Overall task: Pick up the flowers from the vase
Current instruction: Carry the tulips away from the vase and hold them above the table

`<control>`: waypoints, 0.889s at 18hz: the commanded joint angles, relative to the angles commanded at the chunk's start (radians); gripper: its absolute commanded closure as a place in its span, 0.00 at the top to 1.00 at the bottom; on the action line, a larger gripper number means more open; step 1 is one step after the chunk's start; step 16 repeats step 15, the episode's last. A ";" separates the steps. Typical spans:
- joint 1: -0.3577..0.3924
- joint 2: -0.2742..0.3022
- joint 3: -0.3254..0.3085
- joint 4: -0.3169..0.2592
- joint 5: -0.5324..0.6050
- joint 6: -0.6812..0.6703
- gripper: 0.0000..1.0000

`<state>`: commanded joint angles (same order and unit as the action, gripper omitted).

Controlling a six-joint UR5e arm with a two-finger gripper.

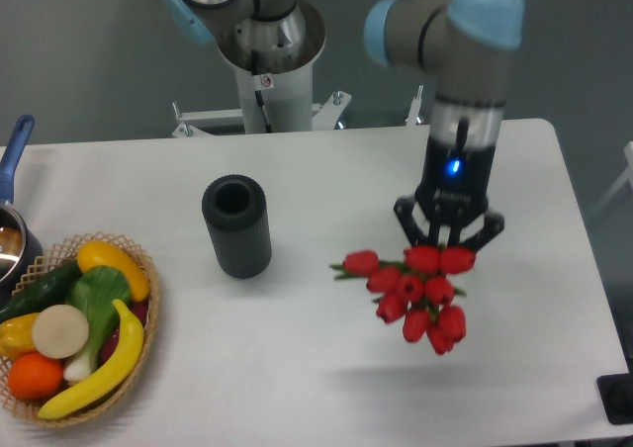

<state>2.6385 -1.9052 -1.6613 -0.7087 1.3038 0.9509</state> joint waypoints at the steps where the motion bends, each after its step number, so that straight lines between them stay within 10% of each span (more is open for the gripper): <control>1: -0.002 -0.005 0.002 -0.003 0.003 0.023 0.20; 16: -0.021 -0.052 0.066 -0.144 0.170 0.178 0.24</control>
